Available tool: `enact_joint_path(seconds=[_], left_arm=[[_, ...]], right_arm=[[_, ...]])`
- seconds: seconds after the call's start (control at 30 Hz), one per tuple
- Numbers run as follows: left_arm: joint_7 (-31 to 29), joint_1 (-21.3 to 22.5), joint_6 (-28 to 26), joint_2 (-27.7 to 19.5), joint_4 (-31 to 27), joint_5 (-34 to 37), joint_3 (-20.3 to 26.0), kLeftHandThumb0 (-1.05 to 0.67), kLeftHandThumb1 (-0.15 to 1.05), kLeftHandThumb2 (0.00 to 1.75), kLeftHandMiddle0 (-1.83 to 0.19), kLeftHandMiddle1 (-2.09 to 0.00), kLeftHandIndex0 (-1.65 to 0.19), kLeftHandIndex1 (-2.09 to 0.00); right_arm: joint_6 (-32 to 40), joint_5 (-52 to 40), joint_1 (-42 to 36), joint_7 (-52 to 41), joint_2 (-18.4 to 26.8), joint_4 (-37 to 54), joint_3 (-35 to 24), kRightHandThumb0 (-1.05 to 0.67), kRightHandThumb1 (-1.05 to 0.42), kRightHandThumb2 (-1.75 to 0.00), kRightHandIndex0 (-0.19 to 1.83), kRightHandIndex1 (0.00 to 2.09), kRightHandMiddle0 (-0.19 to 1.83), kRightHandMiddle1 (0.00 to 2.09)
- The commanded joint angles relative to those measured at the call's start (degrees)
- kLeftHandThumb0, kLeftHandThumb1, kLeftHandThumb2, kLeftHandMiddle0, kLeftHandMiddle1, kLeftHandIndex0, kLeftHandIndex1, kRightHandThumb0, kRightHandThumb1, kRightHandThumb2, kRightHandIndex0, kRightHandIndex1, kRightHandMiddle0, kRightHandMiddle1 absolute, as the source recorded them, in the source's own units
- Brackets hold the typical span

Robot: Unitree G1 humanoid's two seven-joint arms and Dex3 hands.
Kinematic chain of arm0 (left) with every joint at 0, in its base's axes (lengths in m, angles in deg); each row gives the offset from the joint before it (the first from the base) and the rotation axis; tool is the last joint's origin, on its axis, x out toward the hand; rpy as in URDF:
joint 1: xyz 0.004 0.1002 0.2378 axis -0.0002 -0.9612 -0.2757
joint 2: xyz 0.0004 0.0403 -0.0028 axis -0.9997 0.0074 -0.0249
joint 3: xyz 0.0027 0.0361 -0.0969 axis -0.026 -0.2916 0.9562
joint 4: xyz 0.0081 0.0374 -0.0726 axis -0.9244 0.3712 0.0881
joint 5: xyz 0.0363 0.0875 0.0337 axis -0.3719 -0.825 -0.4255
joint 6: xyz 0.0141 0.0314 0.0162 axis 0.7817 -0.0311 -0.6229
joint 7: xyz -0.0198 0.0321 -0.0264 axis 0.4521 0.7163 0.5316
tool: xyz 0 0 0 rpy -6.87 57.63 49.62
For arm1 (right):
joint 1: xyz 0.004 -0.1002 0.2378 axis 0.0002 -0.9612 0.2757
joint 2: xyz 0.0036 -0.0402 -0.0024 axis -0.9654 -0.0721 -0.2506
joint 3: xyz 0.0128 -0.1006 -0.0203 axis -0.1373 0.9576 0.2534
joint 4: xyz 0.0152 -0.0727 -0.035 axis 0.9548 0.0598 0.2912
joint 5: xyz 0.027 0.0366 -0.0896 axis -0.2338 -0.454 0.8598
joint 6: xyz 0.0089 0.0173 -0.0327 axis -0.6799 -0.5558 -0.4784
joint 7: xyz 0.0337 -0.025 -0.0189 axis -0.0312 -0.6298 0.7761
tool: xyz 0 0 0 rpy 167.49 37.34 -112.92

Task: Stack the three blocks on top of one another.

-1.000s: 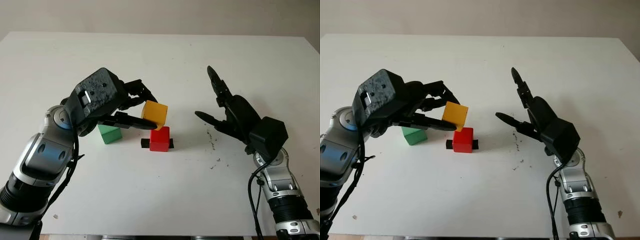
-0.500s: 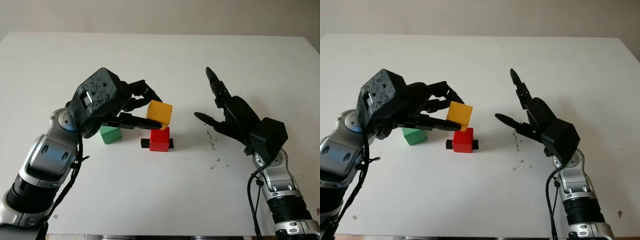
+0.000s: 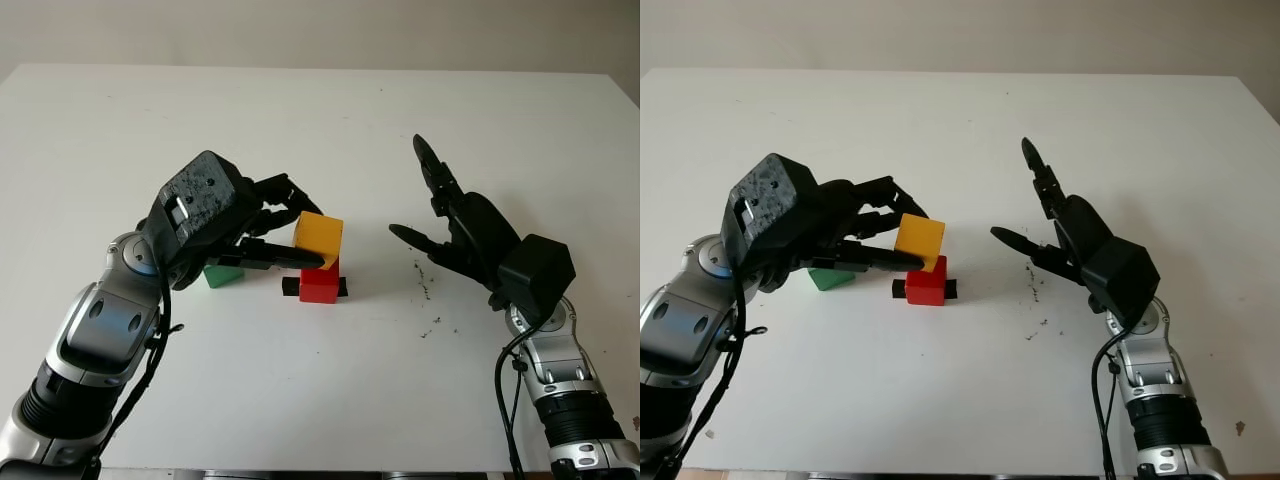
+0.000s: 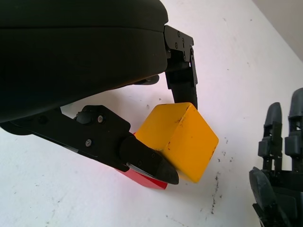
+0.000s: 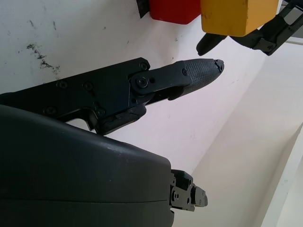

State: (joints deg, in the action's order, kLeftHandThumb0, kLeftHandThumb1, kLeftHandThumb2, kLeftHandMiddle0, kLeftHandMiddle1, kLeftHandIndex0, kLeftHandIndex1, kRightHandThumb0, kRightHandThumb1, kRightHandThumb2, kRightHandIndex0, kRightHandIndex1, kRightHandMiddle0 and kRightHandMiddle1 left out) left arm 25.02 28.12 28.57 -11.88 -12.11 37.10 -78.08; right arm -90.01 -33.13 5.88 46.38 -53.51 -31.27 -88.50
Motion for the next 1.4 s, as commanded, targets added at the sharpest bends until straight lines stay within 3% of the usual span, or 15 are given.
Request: enact_joint_path(seconds=[0.0,0.53,1.37], left_arm=[[0.2,-0.3,0.2,0.1,-1.5,0.1,0.0,-0.32,1.05,0.07,-0.23,-0.06,-0.19,-1.56],[0.4,-2.2,4.7,-0.3,-0.2,-2.1,-2.1,-0.32,1.03,0.05,-0.27,-0.08,-0.22,-1.6],[1.2,-2.6,3.6,1.3,1.0,-4.3,-3.4,-0.35,1.02,0.05,-0.25,-0.06,-0.21,-1.54]], right_arm=[[-0.2,-0.1,-0.1,0.1,0.3,0.8,-0.4,-0.67,-1.05,-0.14,-0.19,0.03,-0.12,0.06],[0.1,-0.6,-0.8,0.1,0.3,1.4,-0.8,-0.68,-1.05,-0.13,-0.19,0.04,-0.12,0.05],[2.0,0.7,-1.8,0.9,0.7,3.6,-0.7,-0.69,-1.05,-0.13,-0.19,0.05,-0.1,0.06]])
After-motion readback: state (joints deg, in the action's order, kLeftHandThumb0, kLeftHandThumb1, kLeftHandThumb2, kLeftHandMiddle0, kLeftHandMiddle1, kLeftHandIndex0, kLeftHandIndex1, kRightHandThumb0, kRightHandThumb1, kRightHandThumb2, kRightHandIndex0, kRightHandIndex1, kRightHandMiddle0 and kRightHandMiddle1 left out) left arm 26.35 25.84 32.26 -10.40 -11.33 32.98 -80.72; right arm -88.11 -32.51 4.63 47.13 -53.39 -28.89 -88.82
